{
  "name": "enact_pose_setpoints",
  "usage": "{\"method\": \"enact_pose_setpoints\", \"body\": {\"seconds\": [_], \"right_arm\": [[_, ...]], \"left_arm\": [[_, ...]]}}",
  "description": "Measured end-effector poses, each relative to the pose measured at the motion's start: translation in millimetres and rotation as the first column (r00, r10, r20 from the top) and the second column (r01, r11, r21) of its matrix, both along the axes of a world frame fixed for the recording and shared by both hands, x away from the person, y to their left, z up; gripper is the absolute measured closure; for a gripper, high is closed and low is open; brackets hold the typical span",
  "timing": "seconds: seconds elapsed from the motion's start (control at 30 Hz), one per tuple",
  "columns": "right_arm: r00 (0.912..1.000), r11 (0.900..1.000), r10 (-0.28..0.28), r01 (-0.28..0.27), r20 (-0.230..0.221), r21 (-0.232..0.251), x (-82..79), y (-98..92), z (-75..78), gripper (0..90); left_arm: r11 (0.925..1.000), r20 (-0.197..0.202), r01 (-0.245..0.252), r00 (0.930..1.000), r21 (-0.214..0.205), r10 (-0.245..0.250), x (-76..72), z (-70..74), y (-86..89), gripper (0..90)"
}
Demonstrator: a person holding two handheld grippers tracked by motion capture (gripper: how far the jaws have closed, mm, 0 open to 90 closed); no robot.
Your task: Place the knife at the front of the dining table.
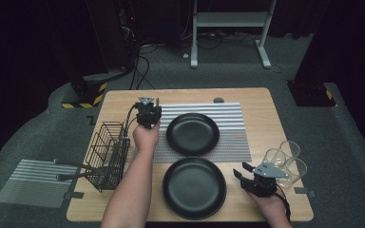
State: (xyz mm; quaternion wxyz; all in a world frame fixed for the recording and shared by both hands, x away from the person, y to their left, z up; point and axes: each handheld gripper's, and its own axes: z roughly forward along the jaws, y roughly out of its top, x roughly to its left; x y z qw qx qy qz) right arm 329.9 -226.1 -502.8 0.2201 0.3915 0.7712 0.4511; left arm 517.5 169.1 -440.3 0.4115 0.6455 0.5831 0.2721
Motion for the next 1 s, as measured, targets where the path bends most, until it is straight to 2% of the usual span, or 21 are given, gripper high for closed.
{"method": "enact_pose_setpoints", "body": {"seconds": [0.23, 0.27, 0.33, 0.37, 0.4, 0.43, 0.47, 0.5, 0.53, 0.67, 0.77, 0.8, 0.9, 0.93, 0.97, 1.0], "right_arm": [[1.0000, 1.0000, 0.002, -0.002, 0.000, 0.001, -0.8, 0.6, 0.3, 52.0], [1.0000, 1.0000, 0.001, -0.001, 0.000, 0.002, -0.8, 0.6, 0.2, 52.0], [1.0000, 1.0000, 0.000, 0.000, 0.002, 0.003, -0.9, -0.1, 0.6, 52.0], [1.0000, 1.0000, 0.001, -0.001, 0.004, 0.002, -0.8, -0.4, 0.7, 52.0], [1.0000, 1.0000, 0.001, -0.001, 0.004, 0.002, -0.8, -0.8, 0.8, 52.0], [1.0000, 1.0000, 0.001, -0.001, 0.006, 0.000, -0.7, -1.3, 0.7, 52.0], [1.0000, 1.0000, 0.002, -0.002, 0.007, -0.001, -0.7, -1.5, 0.6, 52.0], [1.0000, 1.0000, 0.003, -0.003, 0.008, -0.003, -0.7, -1.8, 0.5, 52.0], [1.0000, 1.0000, 0.002, -0.002, 0.004, -0.003, -0.8, -1.6, 0.1, 52.0], [0.9999, 1.0000, -0.001, 0.001, -0.010, 0.004, -1.5, 0.6, -0.8, 52.0], [0.9999, 1.0000, 0.001, -0.001, -0.011, 0.001, -1.1, 1.5, -1.1, 52.0], [0.9999, 0.9998, 0.011, -0.011, -0.004, -0.014, -0.5, 0.6, -1.3, 52.0], [1.0000, 1.0000, 0.004, -0.004, -0.004, -0.007, -0.4, 1.0, -1.7, 52.0], [0.9999, 1.0000, -0.001, 0.001, -0.017, 0.002, -0.9, 1.4, -2.0, 52.0], [1.0000, 1.0000, 0.003, -0.003, -0.007, -0.006, -0.1, 0.7, -2.2, 52.0], [1.0000, 1.0000, 0.003, -0.003, -0.004, -0.007, 0.5, 0.3, -2.6, 52.0]], "left_arm": [[0.9998, -0.031, 0.001, 0.9995, 0.021, -0.001, 3.9, -7.6, -1.9, 83.1], [0.9973, -0.060, 0.033, 0.9978, 0.065, -0.029, 3.4, -6.6, 1.5, 83.1], [0.9972, -0.071, 0.033, 0.9971, 0.067, -0.029, 5.6, -9.0, -0.3, 83.1], [0.9972, -0.074, 0.035, 0.9968, 0.066, -0.030, 6.8, -10.4, -0.6, 83.1], [0.9998, -0.048, 0.003, 0.9988, 0.017, -0.002, 9.2, -13.8, -4.5, 83.1], [0.9999, -0.052, 0.004, 0.9987, 0.017, -0.003, 9.8, -14.6, -3.9, 83.1], [0.9997, -0.074, 0.011, 0.9972, 0.020, -0.010, 9.8, -14.9, -2.3, 83.1], [0.9979, -0.093, 0.032, 0.9953, 0.056, -0.027, 10.5, -15.1, 2.2, 83.1], [0.9972, -0.094, 0.032, 0.9952, 0.067, -0.026, 11.2, -15.5, 4.0, 83.1], [0.9973, -0.107, 0.028, 0.9940, 0.068, -0.021, 14.9, -19.3, 8.3, 83.1], [0.9986, -0.117, 0.021, 0.9930, 0.048, -0.015, 18.4, -23.9, 9.1, 83.1], [0.9983, -0.117, 0.021, 0.9931, 0.053, -0.015, 19.7, -25.1, 9.4, 83.1], [0.9991, -0.122, 0.016, 0.9925, 0.040, -0.011, 22.5, -29.0, 8.9, 83.1], [0.9992, -0.125, 0.015, 0.9921, 0.037, -0.011, 23.1, -30.0, 9.3, 83.0], [0.9998, -0.127, 0.005, 0.9919, 0.020, -0.002, 24.4, -32.1, 8.3, 83.1], [0.9997, -0.132, 0.004, 0.9913, 0.025, -0.001, 25.1, -33.4, 8.5, 83.1]]}}
